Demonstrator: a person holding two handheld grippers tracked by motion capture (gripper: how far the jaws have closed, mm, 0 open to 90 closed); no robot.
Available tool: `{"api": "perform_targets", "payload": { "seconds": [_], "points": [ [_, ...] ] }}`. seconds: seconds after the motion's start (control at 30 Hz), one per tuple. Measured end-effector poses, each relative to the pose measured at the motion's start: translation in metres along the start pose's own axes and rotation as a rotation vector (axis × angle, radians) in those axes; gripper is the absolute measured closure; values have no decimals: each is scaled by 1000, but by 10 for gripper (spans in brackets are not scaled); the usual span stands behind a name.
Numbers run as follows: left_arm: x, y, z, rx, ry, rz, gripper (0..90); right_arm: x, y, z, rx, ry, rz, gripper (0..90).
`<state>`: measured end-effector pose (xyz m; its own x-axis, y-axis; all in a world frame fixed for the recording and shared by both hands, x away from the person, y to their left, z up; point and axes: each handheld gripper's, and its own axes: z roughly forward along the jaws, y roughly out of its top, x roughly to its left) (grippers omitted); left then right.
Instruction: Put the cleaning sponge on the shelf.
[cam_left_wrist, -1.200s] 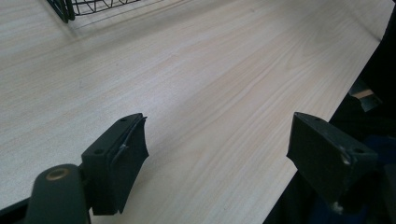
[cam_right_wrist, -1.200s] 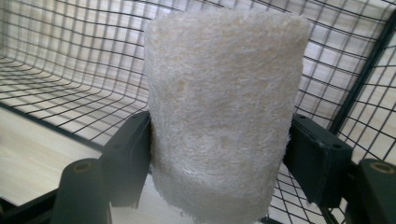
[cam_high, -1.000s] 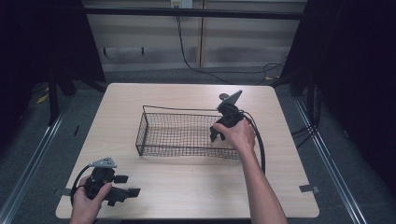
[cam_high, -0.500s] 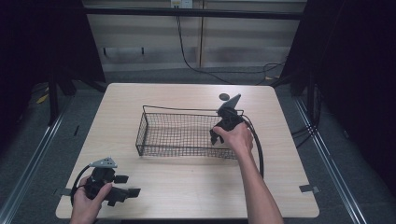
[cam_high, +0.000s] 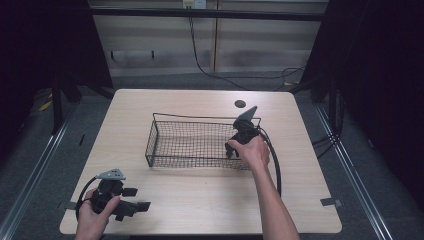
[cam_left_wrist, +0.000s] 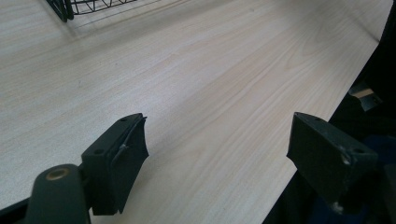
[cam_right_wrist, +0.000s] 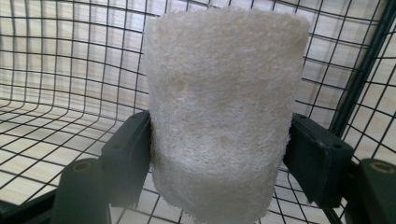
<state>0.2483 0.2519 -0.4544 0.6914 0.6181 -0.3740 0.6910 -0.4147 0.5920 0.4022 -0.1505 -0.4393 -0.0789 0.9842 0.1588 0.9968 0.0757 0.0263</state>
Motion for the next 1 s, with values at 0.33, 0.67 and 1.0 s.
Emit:
{"api": "perform_targets", "payload": {
  "seconds": [0.33,0.67,1.0],
  "points": [
    [0,0,0,-2,-2,-1,193,3,0,7,-2,-13,11,282],
    [0,0,0,4,0,3,194,-1,-3,10,-4,-3,20,279],
    [0,0,0,2,-1,4,193,-2,-2,9,6,7,26,266]
  ]
}}
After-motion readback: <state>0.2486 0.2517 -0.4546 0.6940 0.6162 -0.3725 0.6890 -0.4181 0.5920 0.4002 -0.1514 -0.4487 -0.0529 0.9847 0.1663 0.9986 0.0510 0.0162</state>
